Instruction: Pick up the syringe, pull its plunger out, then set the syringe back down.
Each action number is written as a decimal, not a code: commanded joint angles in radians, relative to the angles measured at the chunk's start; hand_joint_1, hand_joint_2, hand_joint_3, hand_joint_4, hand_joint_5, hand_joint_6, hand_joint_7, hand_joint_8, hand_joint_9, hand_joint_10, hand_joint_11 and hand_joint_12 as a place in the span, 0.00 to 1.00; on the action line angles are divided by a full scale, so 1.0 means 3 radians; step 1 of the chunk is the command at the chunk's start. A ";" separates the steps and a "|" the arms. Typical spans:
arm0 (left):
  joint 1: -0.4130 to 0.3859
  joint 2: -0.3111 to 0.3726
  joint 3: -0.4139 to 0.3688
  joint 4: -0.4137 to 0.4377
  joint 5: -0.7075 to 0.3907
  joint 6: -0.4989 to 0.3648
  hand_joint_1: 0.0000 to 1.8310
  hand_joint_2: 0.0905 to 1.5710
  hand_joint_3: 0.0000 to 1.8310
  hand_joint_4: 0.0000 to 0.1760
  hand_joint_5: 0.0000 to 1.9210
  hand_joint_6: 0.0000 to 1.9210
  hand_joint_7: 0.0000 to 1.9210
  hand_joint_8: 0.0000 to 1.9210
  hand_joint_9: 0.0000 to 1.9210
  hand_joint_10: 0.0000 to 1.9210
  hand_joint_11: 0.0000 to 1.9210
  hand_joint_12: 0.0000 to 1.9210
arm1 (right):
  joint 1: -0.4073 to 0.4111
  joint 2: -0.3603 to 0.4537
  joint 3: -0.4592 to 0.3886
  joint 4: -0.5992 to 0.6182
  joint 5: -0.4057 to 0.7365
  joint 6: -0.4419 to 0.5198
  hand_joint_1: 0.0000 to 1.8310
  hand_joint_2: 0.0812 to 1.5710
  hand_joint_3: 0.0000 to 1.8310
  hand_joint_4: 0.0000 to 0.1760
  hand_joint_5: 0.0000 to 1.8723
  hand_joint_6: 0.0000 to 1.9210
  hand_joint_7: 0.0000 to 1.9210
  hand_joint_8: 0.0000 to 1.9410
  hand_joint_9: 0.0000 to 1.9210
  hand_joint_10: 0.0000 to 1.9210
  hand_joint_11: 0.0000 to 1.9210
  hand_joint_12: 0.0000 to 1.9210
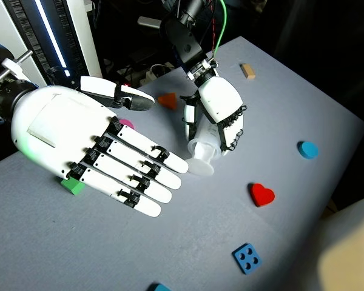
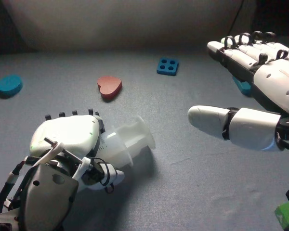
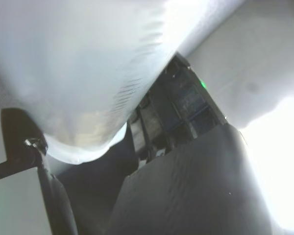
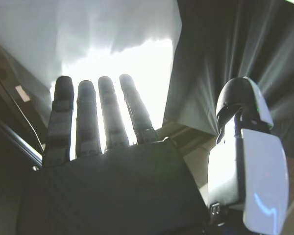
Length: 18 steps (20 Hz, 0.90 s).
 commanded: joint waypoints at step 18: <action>-0.0506 0.0363 0.0077 0.1113 0.0953 0.0071 0.75 0.70 0.00 0.00 0.44 0.48 0.49 0.57 0.49 0.66 0.47 0.60 | -0.0307 0.0006 0.0343 -0.0856 0.0439 0.1568 0.55 0.65 0.00 0.00 0.11 0.00 0.11 0.00 0.08 0.00 0.00 0.27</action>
